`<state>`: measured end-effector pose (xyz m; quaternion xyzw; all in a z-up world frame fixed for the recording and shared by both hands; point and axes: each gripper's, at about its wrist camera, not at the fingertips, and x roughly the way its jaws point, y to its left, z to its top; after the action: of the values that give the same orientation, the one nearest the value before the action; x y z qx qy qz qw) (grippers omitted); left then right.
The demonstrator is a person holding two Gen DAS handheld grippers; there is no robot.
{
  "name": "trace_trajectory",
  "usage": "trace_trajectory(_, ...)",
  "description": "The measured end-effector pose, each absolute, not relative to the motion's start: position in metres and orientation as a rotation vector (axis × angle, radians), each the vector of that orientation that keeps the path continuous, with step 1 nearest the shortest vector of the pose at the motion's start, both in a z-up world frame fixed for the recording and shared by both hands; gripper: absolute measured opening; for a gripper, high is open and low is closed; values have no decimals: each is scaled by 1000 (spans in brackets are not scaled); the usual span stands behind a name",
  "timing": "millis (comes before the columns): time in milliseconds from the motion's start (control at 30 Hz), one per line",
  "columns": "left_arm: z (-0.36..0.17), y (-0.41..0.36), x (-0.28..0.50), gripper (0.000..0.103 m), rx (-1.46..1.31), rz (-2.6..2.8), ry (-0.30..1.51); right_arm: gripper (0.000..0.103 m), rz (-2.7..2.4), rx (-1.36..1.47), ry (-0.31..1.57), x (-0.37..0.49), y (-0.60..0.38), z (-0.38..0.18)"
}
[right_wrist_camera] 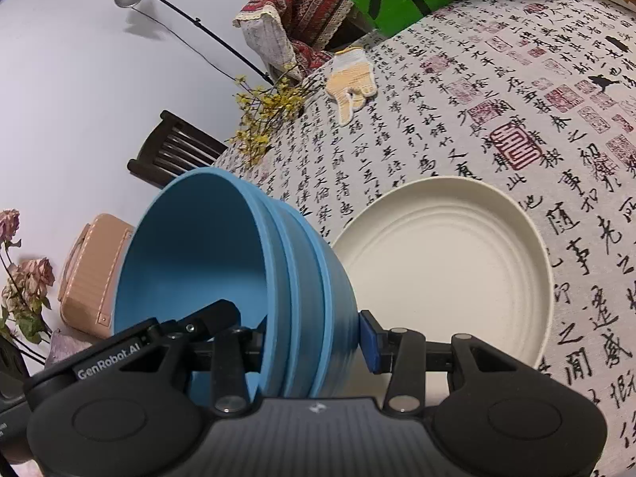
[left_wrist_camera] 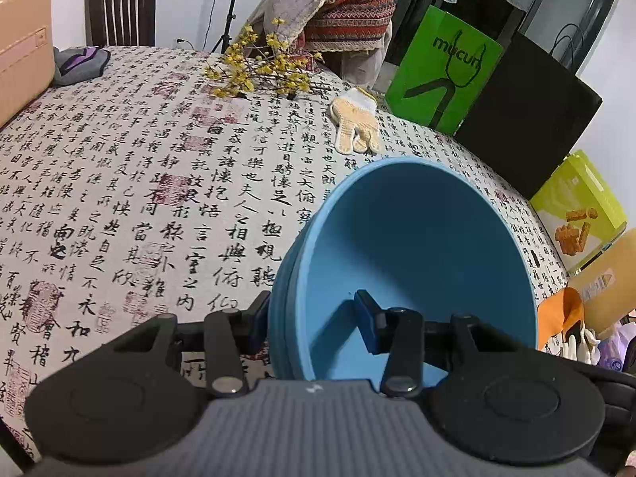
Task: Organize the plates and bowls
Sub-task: 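Lower the blue bowl stack onto the cream plate stack with both grippers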
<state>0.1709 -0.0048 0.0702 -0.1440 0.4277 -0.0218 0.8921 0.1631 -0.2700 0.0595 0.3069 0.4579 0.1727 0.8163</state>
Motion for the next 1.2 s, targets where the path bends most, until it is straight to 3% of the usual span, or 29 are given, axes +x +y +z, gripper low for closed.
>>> trace_trajectory(33,70,-7,172,45,-297,-46,890,42,368,654,976,163,-270,59)
trace_trajectory(1200,39,-55,203,45,-284,-107,987,41,283,678,1008,180,-323,33)
